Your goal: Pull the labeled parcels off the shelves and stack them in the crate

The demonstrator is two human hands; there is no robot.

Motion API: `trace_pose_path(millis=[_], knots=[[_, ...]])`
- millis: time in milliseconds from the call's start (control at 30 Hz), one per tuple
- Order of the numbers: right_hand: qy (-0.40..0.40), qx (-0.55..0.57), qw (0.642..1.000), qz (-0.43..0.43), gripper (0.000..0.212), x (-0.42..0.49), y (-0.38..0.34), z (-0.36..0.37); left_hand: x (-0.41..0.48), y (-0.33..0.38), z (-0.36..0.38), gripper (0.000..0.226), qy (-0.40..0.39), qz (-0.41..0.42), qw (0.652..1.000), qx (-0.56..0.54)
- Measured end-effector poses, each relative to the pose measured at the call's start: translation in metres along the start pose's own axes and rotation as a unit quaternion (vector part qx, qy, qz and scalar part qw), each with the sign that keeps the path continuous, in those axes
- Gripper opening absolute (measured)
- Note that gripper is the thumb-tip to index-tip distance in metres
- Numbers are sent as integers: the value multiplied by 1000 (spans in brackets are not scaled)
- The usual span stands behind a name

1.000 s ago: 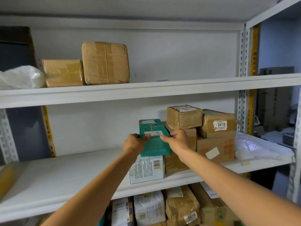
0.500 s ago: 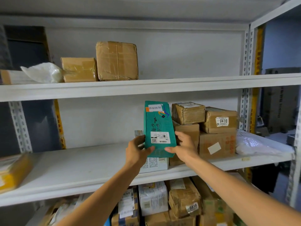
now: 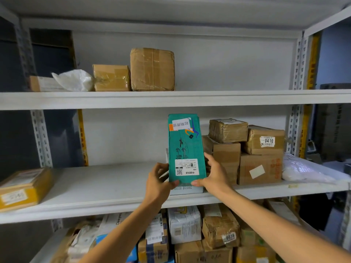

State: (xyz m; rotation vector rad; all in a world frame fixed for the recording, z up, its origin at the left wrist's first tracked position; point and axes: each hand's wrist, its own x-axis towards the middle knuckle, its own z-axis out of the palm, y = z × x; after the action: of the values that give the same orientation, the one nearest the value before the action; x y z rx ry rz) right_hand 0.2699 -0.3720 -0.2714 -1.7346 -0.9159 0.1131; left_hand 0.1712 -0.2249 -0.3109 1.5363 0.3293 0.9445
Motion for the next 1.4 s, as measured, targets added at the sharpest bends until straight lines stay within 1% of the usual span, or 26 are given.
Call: trace_pose_path(millis=[100,233,400,500,567,667,733,800,867,933,1033,1167,1233,1300,1400], knots=[[-5,-5,1000,7,98,-6,6,2,-8,-5,-2,43,-10,-5,1000,7],[-6,-4,1000,7,107,-11,15,-1,-17,-6,3,61,-27,-3,1000,9],[24,-23,999,-1,111,-18,30,-19,-25,-10,22,74,-50,2,999,12],[47,-39,998,-7,114,-25,40,-35,-31,-15,41,77,-64,16,998,14],[56,-43,997,-13,112,-32,45,-47,-34,-18,53,77,-74,22,997,19],[71,-45,996,-16,109,-45,54,-71,-38,-26,75,78,-109,32,993,34],[95,-46,994,-4,108,-56,61,-88,-42,-28,94,81,-143,46,988,45],[136,-65,988,10,112,-69,68,-108,-45,-25,118,84,-184,80,978,60],[175,-81,981,21,114,-84,75,-134,-48,-20,148,82,-224,108,966,68],[213,-88,973,27,111,-104,78,-165,-58,-12,183,81,-271,114,954,53],[288,-106,951,39,103,-149,85,-215,-79,-6,247,79,-354,110,929,22],[402,-124,904,76,101,-233,90,-273,-138,-3,336,87,-451,105,885,-42],[450,-161,873,96,99,-281,86,-297,-179,2,377,91,-501,88,858,-70],[504,-199,832,124,97,-331,79,-317,-224,10,414,91,-562,81,818,-92],[575,-222,770,165,98,-400,72,-343,-291,29,456,90,-635,73,759,-123]])
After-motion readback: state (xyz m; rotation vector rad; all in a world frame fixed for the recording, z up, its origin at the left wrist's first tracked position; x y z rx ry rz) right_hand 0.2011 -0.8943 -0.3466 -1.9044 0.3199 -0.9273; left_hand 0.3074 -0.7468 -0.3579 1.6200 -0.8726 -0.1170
